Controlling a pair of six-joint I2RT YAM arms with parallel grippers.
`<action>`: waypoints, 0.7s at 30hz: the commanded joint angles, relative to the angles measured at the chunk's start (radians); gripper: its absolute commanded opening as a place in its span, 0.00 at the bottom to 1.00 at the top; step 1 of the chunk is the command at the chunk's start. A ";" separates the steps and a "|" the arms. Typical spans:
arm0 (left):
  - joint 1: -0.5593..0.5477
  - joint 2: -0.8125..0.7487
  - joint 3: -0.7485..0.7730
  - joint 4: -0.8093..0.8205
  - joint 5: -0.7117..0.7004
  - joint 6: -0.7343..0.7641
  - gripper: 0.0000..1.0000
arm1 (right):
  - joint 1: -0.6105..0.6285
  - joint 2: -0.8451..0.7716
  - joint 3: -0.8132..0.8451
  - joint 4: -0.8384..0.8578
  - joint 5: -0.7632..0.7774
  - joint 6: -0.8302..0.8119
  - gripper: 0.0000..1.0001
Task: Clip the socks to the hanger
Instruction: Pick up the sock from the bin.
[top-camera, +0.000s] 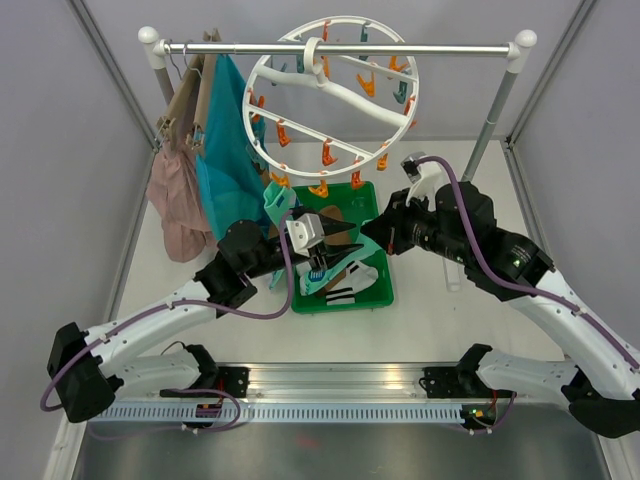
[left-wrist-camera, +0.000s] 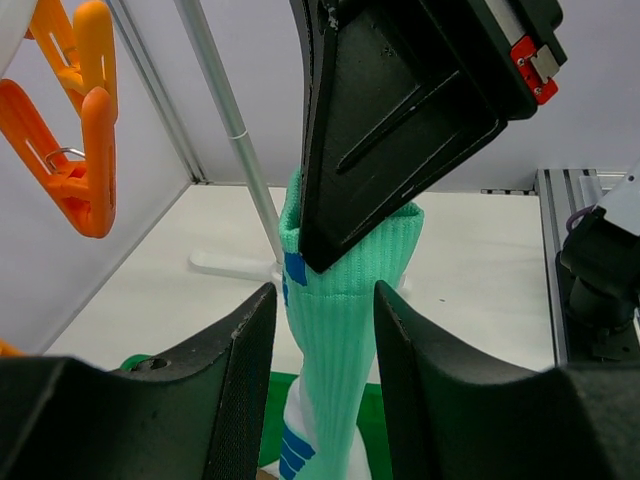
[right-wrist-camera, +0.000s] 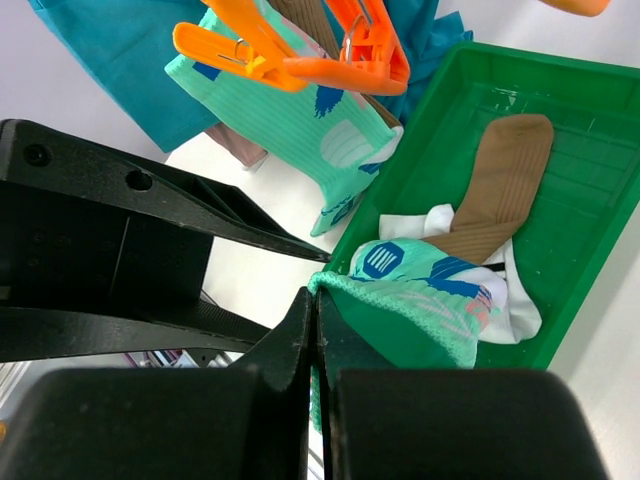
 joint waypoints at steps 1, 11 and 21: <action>-0.007 0.020 0.008 0.080 0.020 0.032 0.49 | 0.009 0.005 0.043 0.006 -0.016 0.015 0.00; -0.011 0.081 0.030 0.114 0.046 0.017 0.49 | 0.015 0.011 0.046 0.006 -0.027 0.018 0.00; -0.014 0.098 0.042 0.125 0.052 0.000 0.30 | 0.027 0.021 0.035 0.011 -0.020 0.020 0.00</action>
